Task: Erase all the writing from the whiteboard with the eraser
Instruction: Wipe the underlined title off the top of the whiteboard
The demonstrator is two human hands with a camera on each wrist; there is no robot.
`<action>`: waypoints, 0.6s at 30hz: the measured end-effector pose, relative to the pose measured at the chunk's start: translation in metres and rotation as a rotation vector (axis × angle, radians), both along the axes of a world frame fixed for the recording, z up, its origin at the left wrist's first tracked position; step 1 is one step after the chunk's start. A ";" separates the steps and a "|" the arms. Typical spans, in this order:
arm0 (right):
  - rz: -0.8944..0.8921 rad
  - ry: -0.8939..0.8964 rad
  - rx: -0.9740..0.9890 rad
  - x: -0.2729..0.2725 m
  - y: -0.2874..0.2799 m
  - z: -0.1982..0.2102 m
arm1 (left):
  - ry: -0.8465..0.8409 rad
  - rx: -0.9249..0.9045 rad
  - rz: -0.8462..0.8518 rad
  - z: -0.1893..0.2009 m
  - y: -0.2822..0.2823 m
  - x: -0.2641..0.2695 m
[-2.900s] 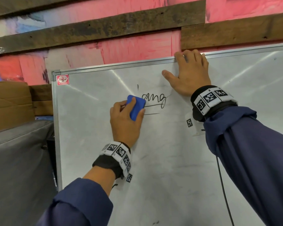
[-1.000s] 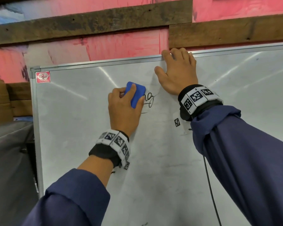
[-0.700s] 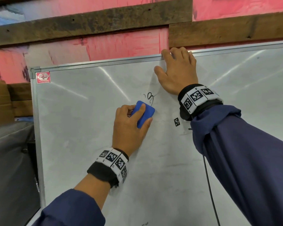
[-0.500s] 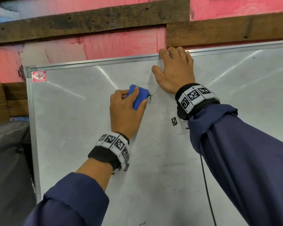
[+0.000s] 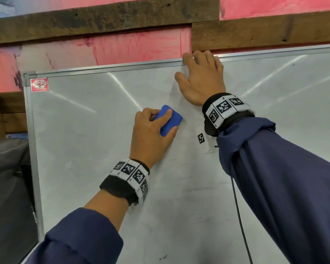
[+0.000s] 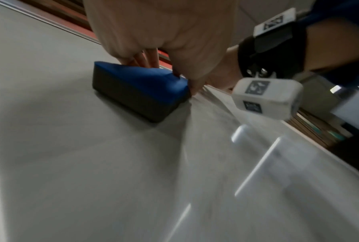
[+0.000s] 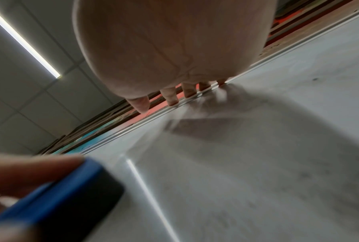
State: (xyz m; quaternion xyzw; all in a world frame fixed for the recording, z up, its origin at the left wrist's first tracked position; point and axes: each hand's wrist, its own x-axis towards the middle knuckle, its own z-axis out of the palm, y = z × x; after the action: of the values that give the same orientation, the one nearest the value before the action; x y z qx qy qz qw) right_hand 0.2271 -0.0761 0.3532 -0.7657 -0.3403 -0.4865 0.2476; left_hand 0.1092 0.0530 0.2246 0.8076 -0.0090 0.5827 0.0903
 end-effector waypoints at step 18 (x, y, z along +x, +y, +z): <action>-0.010 -0.001 -0.011 -0.003 -0.003 0.002 | -0.038 -0.046 0.063 0.015 0.042 -0.021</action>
State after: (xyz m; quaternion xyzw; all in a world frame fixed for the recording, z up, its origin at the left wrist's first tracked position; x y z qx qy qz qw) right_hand 0.2242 -0.0788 0.3550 -0.7684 -0.3391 -0.4864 0.2408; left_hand 0.0881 0.0947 0.2396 0.7941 0.0279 0.6004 0.0903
